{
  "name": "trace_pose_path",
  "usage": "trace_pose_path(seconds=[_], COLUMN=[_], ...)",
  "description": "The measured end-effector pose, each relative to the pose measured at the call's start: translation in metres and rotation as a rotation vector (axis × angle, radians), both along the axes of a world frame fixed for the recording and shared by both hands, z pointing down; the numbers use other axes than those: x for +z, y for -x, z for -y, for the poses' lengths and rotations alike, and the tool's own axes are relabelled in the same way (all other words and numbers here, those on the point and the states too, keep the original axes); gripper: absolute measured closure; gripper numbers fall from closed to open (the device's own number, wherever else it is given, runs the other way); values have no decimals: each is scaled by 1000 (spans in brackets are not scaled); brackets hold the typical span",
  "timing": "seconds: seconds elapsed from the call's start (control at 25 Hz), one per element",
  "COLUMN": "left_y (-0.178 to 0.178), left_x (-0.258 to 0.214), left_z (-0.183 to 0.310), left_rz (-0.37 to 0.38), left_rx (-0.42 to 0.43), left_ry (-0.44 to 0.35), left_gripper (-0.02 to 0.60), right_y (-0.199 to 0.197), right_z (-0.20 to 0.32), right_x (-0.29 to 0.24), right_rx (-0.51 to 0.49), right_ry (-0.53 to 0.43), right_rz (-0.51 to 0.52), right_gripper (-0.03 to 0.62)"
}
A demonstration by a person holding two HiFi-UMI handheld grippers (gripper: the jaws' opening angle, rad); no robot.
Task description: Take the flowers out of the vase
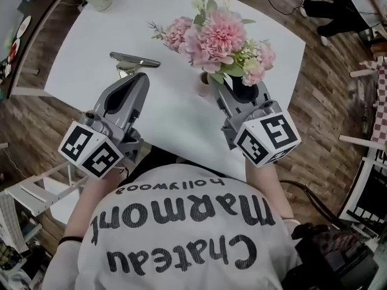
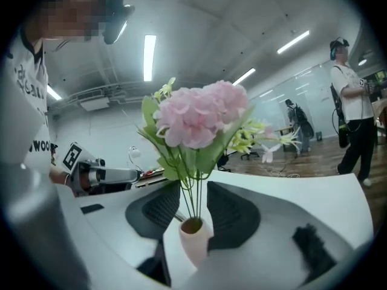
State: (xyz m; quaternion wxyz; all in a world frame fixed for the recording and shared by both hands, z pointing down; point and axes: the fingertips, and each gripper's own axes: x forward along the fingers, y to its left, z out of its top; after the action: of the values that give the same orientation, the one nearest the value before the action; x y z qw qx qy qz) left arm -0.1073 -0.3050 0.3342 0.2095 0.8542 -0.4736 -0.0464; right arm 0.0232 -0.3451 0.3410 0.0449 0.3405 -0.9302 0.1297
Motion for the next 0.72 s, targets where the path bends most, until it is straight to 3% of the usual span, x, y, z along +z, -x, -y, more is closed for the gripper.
trace_pose_path(seconds=[0.36, 0.56, 0.72], left_y=[-14, -25, -28], left_x=[7, 10, 13], left_z=[22, 22, 24], left_rz=[-5, -16, -39], left_rx=[182, 278, 350], left_ry=[12, 10, 22], left_gripper=[577, 577, 577], right_y=[-18, -29, -30], right_z=[-1, -9, -12], right_x=[3, -1, -6], right_rx=[166, 253, 309], right_ry=[0, -20, -30], right_rz=[23, 28, 2], right_gripper=[454, 537, 548])
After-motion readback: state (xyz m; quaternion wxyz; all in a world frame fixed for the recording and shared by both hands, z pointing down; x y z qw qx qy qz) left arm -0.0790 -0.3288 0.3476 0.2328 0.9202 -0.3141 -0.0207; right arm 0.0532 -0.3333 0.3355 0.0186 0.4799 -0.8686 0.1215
